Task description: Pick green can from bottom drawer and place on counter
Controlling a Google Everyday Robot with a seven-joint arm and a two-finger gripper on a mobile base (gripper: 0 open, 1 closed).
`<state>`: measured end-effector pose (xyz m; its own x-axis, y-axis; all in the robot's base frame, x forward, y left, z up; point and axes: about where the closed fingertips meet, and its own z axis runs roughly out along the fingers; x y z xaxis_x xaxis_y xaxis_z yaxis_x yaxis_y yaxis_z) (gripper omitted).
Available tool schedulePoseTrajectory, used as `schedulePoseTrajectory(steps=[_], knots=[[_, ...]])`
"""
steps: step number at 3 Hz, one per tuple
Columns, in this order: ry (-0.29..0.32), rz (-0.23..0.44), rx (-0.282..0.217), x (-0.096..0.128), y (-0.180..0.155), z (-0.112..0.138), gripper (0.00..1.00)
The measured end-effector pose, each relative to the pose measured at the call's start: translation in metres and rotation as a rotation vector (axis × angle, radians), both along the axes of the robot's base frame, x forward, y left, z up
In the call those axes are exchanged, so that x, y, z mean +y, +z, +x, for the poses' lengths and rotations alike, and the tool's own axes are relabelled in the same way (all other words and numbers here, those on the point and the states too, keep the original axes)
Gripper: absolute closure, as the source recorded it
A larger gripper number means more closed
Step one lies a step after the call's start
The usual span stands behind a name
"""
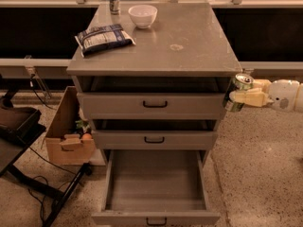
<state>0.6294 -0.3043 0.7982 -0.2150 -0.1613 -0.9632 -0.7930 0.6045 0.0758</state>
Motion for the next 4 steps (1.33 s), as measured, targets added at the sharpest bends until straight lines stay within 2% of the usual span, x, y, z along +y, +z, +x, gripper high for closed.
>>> schedulePoseTrajectory(steps=[1, 2, 3, 4], knots=[[0.0, 0.0, 0.0, 0.0, 0.0, 0.0, 1.0], [-0.005, -0.003, -0.009, 0.001, 0.021, 0.01, 1.0], [-0.027, -0.015, -0.02, -0.002, 0.069, 0.032, 1.0], [-0.058, -0.016, -0.095, -0.002, 0.152, 0.07, 1.0]])
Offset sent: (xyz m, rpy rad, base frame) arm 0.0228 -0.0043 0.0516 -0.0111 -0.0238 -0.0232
